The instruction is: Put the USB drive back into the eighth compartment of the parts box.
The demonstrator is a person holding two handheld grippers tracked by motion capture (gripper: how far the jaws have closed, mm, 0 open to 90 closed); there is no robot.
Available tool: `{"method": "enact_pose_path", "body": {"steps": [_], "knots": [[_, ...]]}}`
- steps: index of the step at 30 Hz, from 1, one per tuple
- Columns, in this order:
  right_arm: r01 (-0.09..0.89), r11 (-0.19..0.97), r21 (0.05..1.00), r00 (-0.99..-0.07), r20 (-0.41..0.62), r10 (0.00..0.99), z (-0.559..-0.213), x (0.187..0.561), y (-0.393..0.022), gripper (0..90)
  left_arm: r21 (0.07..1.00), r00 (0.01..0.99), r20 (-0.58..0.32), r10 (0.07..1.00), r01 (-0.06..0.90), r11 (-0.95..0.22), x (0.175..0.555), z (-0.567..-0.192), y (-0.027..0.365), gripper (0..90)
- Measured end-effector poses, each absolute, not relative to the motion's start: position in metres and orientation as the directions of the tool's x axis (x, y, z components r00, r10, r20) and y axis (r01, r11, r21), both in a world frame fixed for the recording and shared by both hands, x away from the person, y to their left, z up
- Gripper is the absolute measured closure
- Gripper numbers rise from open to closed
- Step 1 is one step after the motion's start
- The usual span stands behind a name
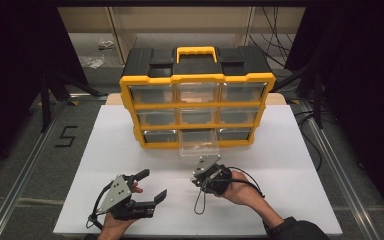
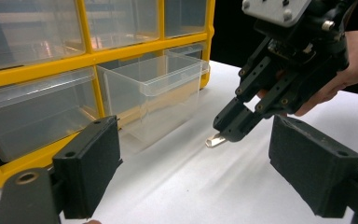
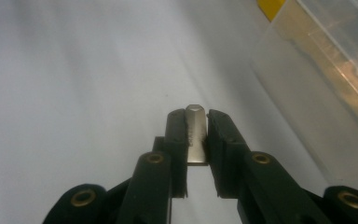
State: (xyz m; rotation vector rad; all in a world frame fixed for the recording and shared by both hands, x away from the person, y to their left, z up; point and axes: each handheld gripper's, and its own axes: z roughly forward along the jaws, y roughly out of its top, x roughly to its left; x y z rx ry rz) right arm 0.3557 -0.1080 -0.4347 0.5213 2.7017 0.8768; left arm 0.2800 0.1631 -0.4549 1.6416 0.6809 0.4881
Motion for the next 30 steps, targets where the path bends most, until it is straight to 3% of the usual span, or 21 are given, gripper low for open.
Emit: {"method": "enact_pose_path", "body": {"steps": [30], "knots": [[0.234,0.705,0.669,-0.883,-0.157,0.443,-0.417,0.356,-0.116,79.1,0.982,0.737,-0.056,0.674,0.161,-0.095,0.280,-0.455,0.163,16.2]]}}
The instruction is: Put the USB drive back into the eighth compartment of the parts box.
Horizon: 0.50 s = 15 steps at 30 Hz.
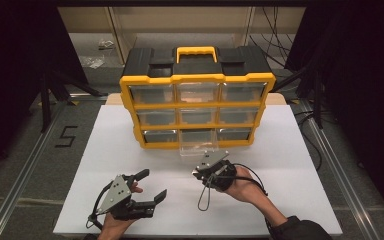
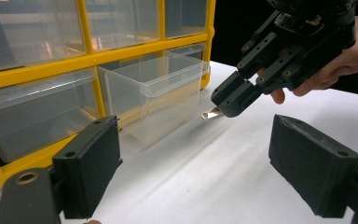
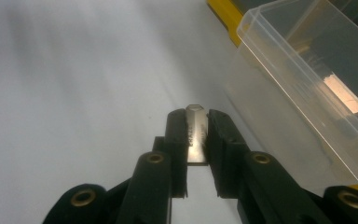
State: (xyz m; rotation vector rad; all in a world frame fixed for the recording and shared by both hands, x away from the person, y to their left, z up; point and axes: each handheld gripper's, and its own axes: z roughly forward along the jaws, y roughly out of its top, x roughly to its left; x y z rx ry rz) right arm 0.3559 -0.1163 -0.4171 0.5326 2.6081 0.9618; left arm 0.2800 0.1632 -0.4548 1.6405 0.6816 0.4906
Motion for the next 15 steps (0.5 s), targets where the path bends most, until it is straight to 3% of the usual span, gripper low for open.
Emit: {"method": "enact_pose_path", "body": {"steps": [15], "knots": [[0.226,0.689,0.688,-0.875,-0.168,0.454,-0.4122,0.3559,-0.1190,79.1,0.983,0.736,-0.056,0.674,0.160,-0.094,0.2802,-0.4548,0.1634,16.1]]}}
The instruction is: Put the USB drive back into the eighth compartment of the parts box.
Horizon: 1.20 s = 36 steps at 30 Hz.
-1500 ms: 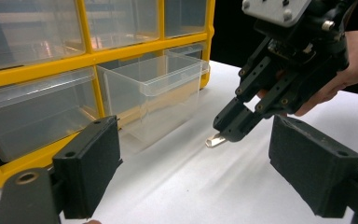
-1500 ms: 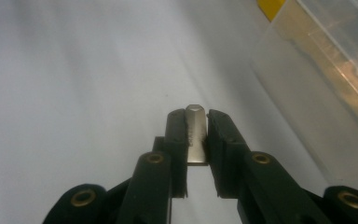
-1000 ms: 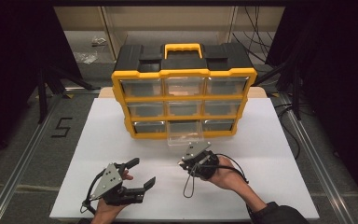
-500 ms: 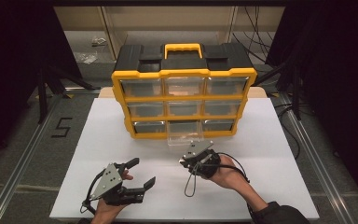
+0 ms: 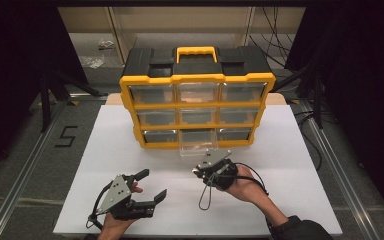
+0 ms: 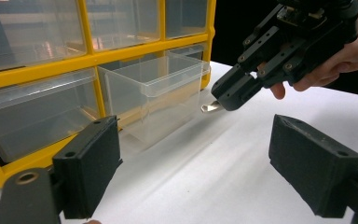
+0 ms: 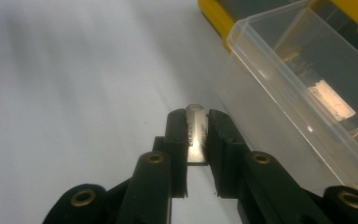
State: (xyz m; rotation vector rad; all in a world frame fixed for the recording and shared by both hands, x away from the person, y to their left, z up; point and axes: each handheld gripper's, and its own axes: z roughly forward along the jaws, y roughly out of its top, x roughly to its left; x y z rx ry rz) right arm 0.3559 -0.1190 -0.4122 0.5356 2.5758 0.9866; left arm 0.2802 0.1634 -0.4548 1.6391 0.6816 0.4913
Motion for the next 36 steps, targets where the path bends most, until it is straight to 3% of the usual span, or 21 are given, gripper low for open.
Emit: {"method": "enact_pose_path", "body": {"steps": [36], "knots": [[0.235,0.575,0.784,-0.791,-0.190,0.582,-0.390,0.368,-0.147,79.1,0.983,0.735,-0.055,0.676,0.160,-0.094,0.280,-0.455,0.163,16.1]]}}
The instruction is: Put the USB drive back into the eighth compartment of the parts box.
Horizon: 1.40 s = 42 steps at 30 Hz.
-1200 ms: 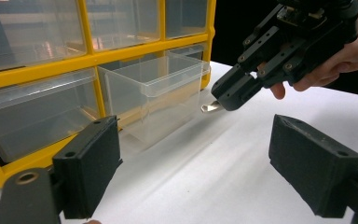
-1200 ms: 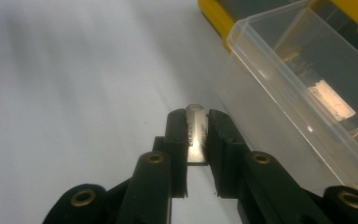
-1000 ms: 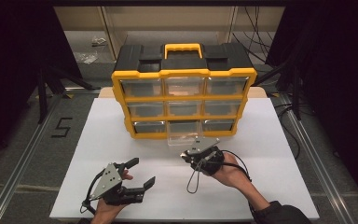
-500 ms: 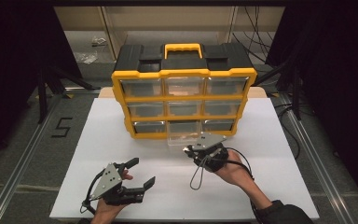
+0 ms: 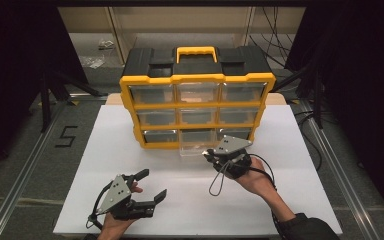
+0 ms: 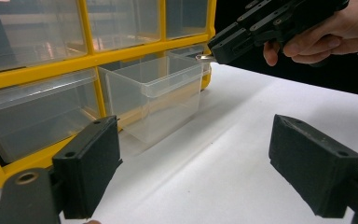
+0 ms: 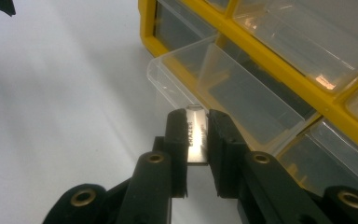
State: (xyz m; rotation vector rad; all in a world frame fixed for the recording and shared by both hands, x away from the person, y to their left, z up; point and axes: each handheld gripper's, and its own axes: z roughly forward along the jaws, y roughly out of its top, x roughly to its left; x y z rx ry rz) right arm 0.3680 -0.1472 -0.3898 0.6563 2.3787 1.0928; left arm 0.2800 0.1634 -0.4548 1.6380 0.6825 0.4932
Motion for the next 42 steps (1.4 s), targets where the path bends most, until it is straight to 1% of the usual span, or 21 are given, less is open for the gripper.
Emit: {"method": "enact_pose_path", "body": {"steps": [19,42], "knots": [[0.236,0.550,0.801,-0.769,-0.192,0.610,-0.385,0.376,-0.154,79.1,0.983,0.735,-0.054,0.676,0.160,-0.095,0.280,-0.455,0.163,16.1],[0.237,0.526,0.817,-0.756,-0.185,0.628,-0.384,0.390,-0.145,79.1,0.982,0.735,-0.055,0.675,0.161,-0.095,0.281,-0.455,0.163,16.1]]}}
